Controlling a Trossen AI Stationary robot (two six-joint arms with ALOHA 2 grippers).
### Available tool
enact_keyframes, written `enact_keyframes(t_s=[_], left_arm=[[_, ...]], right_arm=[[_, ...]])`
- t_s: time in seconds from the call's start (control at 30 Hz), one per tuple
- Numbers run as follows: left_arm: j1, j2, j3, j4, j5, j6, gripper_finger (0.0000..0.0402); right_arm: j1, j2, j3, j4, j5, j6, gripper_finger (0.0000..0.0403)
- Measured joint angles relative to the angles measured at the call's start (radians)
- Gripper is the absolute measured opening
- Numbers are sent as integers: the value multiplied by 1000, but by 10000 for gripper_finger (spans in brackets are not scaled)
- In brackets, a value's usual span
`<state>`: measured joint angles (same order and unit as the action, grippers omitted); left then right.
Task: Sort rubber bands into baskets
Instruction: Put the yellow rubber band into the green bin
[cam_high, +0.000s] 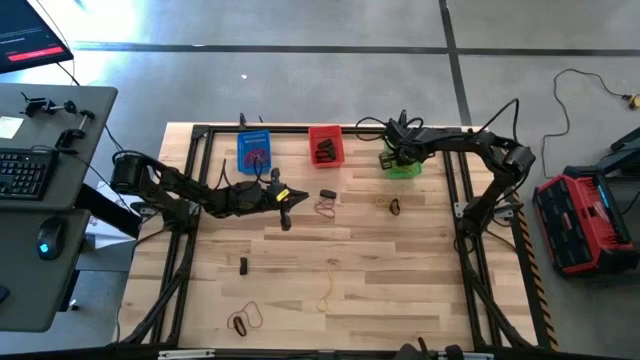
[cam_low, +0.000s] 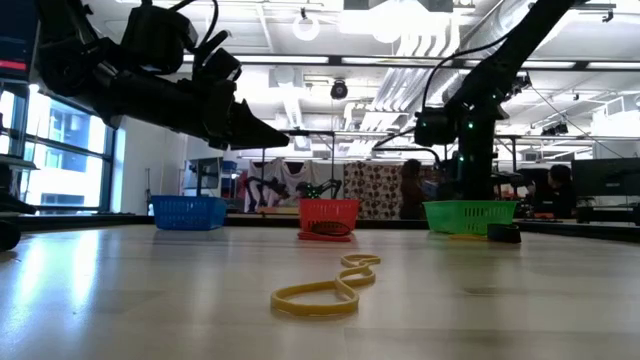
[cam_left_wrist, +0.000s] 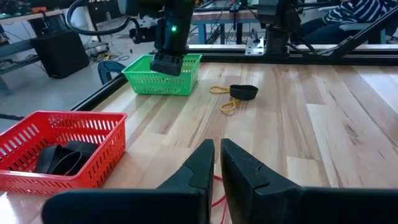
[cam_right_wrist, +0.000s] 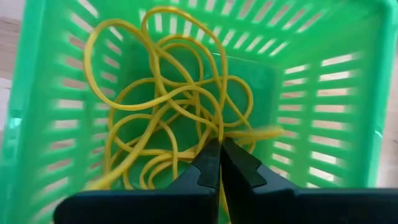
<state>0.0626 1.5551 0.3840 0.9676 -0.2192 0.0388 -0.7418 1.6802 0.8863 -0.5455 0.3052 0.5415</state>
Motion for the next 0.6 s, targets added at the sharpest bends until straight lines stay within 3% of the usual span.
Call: enact_keyframes(t_s=[0.23,0.6], left_arm=[[0,0,0,0,15,50,4],[-5,-33,0,-95,35,73,0]], right_arm=[[0,0,43,-34,-22,-5,15],[40,0,246,-259,-18,-78,131]])
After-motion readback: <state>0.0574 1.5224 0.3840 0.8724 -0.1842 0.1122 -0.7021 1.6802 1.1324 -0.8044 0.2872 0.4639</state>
